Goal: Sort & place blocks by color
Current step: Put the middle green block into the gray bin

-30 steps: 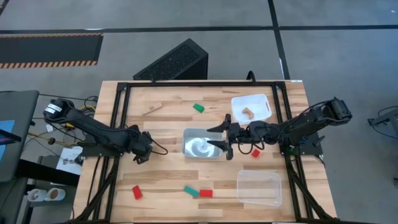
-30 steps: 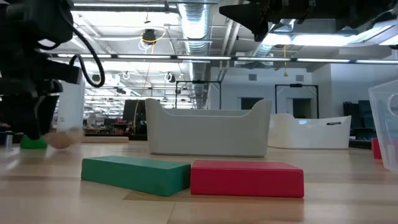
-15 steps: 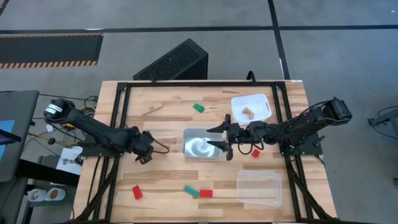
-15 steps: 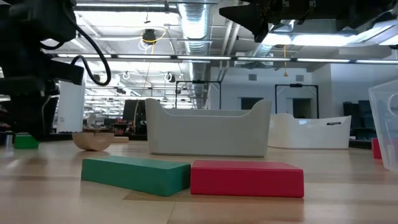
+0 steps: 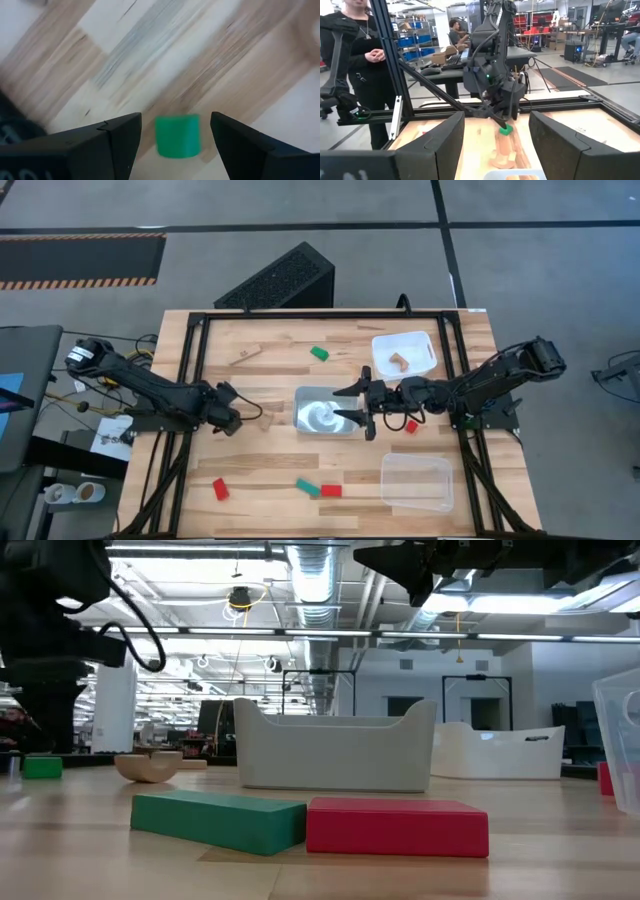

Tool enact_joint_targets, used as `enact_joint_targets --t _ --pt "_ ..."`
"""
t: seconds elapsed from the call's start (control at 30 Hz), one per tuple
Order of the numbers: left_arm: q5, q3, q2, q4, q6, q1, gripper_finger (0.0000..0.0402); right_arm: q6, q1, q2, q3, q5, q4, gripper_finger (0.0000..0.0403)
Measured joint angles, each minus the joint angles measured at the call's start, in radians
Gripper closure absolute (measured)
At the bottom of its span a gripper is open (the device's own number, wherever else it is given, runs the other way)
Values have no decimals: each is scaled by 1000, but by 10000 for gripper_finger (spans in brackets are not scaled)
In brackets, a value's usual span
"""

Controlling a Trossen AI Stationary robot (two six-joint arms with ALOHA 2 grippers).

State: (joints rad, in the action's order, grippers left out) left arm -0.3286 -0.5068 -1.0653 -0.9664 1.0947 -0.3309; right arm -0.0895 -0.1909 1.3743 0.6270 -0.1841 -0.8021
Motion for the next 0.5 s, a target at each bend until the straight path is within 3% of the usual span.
enact_joint_targets --t 0.5 --pt "86 131 -5 130 29 -1 178 -8 9 0 0 0 -2 158"
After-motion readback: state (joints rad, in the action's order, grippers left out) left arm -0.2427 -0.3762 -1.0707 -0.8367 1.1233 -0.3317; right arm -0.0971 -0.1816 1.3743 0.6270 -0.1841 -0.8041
